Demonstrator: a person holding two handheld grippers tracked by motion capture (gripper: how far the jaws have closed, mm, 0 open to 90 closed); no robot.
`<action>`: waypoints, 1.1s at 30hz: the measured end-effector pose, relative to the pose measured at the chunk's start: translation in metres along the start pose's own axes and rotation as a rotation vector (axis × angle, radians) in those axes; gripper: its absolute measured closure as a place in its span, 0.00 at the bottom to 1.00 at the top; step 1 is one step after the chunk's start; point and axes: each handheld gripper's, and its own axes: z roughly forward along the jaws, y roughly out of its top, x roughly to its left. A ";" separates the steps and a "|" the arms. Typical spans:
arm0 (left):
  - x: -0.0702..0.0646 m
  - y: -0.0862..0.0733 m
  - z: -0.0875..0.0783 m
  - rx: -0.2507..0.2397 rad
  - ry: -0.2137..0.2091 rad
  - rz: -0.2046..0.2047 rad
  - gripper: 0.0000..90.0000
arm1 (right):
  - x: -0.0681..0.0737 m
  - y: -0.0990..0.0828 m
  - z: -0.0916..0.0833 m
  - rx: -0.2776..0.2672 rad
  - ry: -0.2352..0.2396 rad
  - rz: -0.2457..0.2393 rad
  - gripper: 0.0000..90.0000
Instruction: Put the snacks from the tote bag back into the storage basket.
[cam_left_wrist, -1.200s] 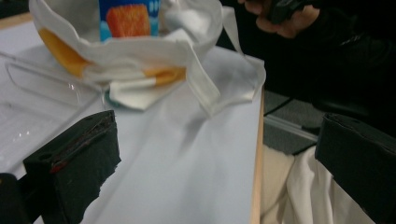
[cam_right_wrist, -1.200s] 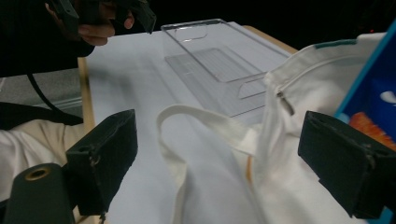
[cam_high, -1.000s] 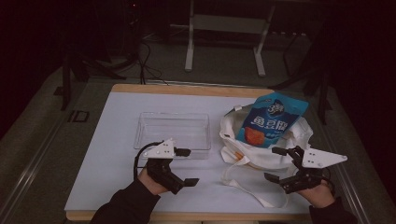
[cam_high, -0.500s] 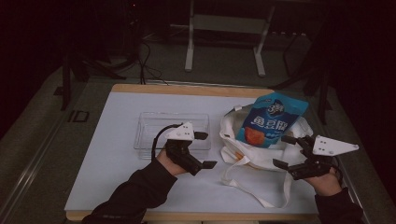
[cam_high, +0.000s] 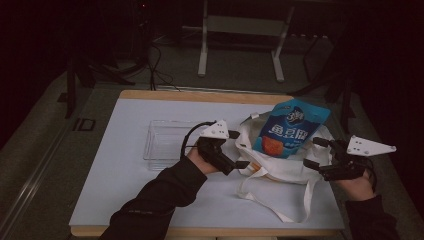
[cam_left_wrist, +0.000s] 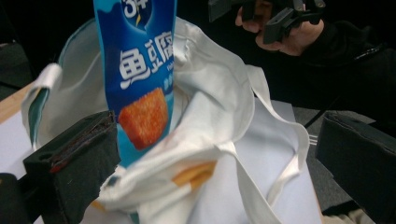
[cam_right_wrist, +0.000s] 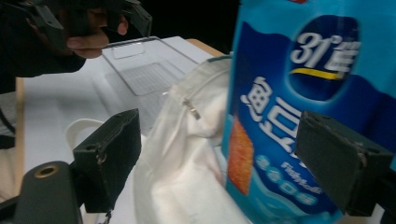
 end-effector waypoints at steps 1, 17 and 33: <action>0.002 0.002 0.003 0.003 -0.002 0.005 0.00 | -0.002 0.000 0.000 0.004 -0.005 0.003 0.16; 0.035 0.021 0.056 0.064 0.095 -0.013 0.06 | -0.039 -0.016 -0.007 0.024 -0.104 0.072 0.21; 0.062 0.030 0.096 0.122 0.130 -0.029 0.46 | -0.072 -0.020 0.015 0.061 -0.106 0.102 0.41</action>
